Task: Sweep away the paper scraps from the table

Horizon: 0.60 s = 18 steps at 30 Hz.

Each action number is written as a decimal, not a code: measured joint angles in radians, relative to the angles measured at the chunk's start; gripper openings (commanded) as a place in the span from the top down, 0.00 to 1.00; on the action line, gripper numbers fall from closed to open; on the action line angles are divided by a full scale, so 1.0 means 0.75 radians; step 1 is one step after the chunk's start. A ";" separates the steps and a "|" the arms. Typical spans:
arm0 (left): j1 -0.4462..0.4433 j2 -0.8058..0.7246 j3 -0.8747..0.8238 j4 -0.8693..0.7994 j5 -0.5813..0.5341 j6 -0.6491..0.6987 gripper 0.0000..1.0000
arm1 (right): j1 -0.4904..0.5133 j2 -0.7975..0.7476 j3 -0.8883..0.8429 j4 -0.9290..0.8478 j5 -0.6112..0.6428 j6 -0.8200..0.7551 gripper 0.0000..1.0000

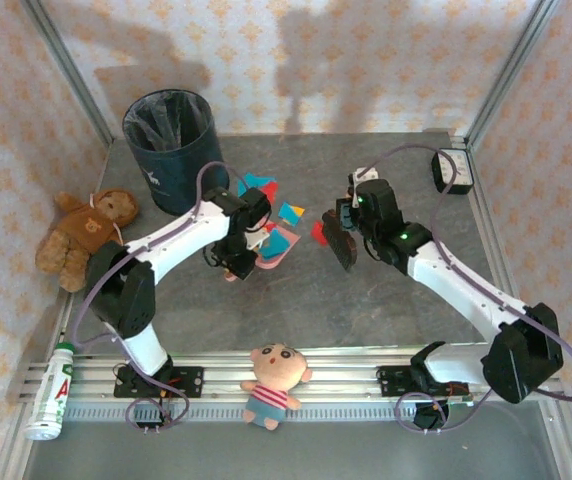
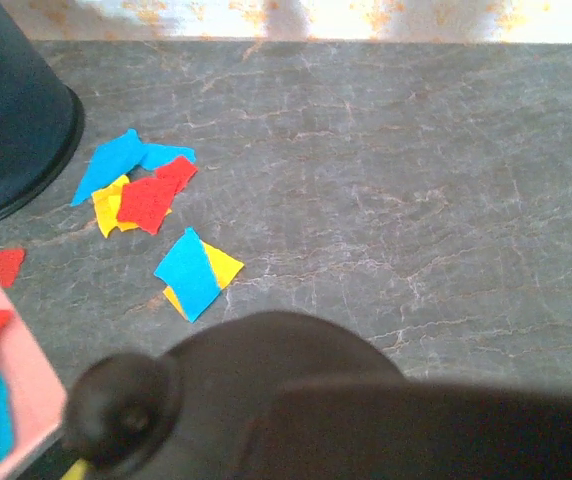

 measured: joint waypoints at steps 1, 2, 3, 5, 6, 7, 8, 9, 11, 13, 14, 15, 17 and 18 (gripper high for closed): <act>-0.010 0.018 0.003 -0.004 0.004 0.002 1.00 | 0.000 -0.014 -0.003 0.005 0.013 -0.004 1.00; -0.022 0.040 0.006 -0.007 0.009 0.006 1.00 | 0.000 -0.028 -0.007 0.012 0.033 -0.008 1.00; -0.032 0.060 0.009 -0.009 0.014 0.011 1.00 | 0.000 -0.040 -0.012 0.022 0.058 -0.012 1.00; -0.050 0.098 0.023 -0.020 0.032 0.025 1.00 | 0.000 -0.052 -0.031 0.052 0.125 -0.021 1.00; -0.056 0.119 0.034 -0.025 0.037 0.032 1.00 | 0.000 -0.053 -0.044 0.071 0.164 -0.025 1.00; -0.063 0.140 0.046 -0.026 0.043 0.035 1.00 | 0.000 -0.053 -0.056 0.087 0.197 -0.031 1.00; -0.068 0.160 0.058 -0.026 0.049 0.039 1.00 | -0.001 -0.053 -0.073 0.105 0.236 -0.039 1.00; -0.074 0.179 0.071 -0.026 0.059 0.045 1.00 | -0.004 -0.053 -0.088 0.116 0.274 -0.047 1.00; -0.076 0.210 0.096 -0.026 0.073 0.054 1.00 | -0.012 -0.041 -0.102 0.142 0.335 -0.065 1.00; -0.076 0.244 0.125 -0.032 0.084 0.067 1.00 | -0.025 -0.008 -0.102 0.189 0.373 -0.084 1.00; -0.076 0.266 0.143 -0.036 0.091 0.070 1.00 | -0.031 0.012 -0.102 0.211 0.385 -0.093 1.00; -0.076 0.286 0.158 -0.037 0.096 0.072 1.00 | -0.037 0.034 -0.102 0.230 0.392 -0.103 1.00; -0.076 0.327 0.185 -0.041 0.103 0.080 1.00 | -0.042 0.082 -0.101 0.261 0.396 -0.120 1.00; -0.076 0.345 0.193 -0.041 0.105 0.083 1.00 | -0.043 0.106 -0.101 0.270 0.392 -0.126 1.00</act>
